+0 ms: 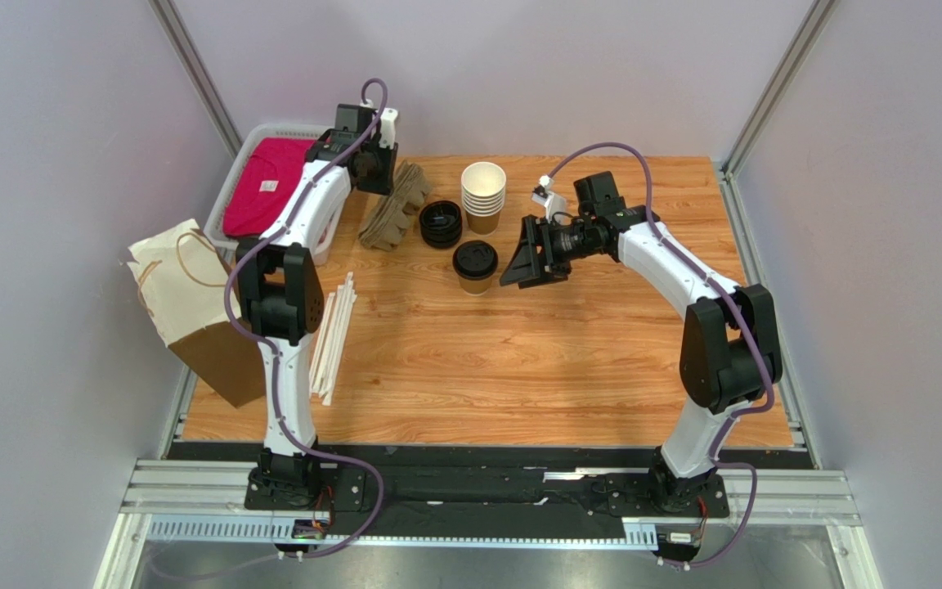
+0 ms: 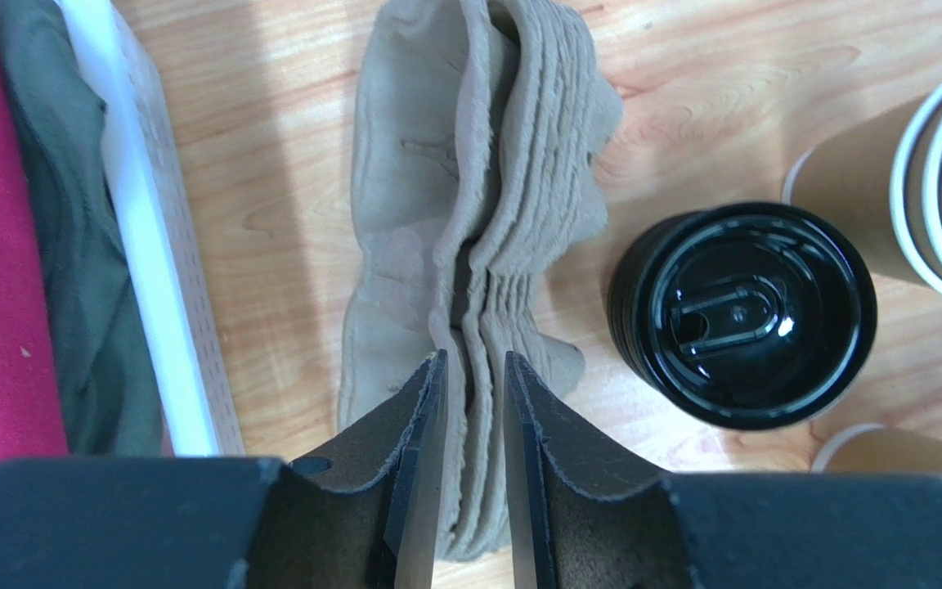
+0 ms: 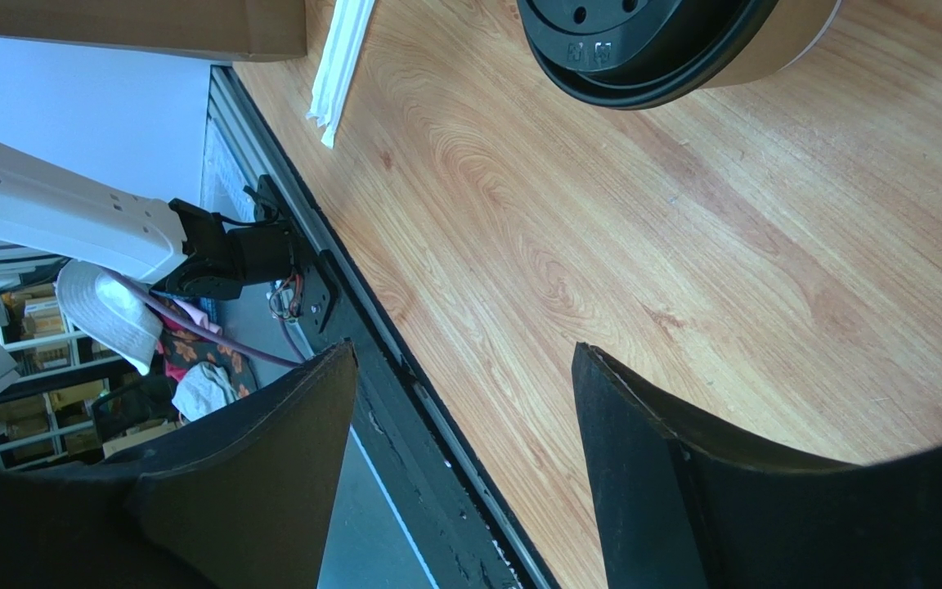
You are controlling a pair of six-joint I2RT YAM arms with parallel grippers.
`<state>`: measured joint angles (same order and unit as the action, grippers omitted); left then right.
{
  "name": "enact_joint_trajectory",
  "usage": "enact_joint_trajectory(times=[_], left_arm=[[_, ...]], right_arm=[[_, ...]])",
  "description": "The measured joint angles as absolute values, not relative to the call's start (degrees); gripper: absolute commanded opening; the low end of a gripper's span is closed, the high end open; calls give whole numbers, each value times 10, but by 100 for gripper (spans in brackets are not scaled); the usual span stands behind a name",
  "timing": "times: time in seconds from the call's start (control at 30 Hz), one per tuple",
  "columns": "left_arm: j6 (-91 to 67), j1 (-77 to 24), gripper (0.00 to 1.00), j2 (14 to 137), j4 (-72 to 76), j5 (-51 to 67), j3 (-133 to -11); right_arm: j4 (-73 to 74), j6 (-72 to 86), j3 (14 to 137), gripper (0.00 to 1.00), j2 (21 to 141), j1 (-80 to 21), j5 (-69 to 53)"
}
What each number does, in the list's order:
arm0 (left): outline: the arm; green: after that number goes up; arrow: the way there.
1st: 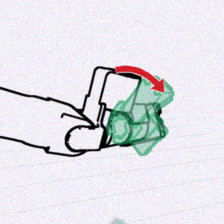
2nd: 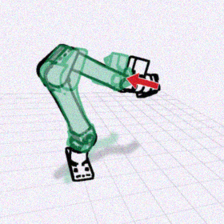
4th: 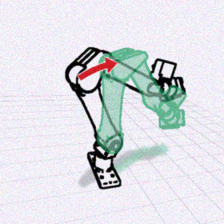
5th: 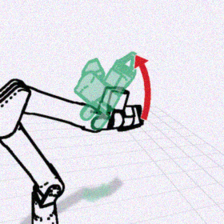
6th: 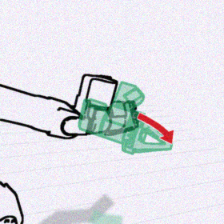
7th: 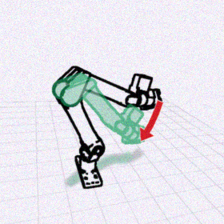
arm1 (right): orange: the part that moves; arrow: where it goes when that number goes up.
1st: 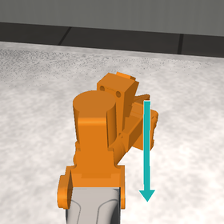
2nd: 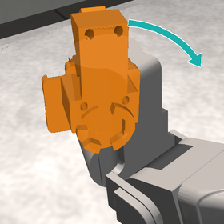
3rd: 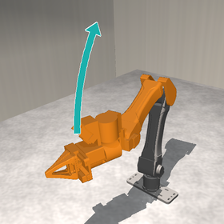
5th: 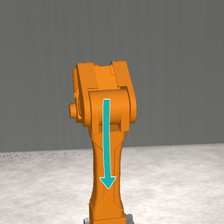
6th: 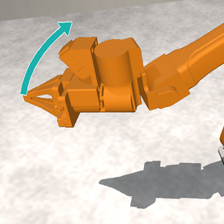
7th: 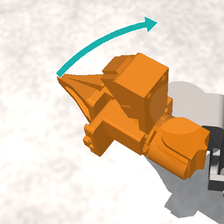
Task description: Pack the takeout coffee
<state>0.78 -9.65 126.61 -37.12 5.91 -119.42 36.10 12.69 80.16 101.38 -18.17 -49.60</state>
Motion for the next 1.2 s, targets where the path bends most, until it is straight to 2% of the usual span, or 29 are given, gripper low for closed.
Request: enact_joint_trajectory(times=[0.8, 1.03, 1.2], left_arm=[[18, -92, 27, 1266, -422, 42, -1214], [17, -88, 36, 1268, -423, 53, -1215], [17, -87, 36, 1268, -423, 68, -1215]], right_arm=[[360, 131, 802, 69, 1014, -182, -496], [359, 133, 802, 69, 1014, -182, -497], [359, 135, 802, 69, 1015, -182, -497]])
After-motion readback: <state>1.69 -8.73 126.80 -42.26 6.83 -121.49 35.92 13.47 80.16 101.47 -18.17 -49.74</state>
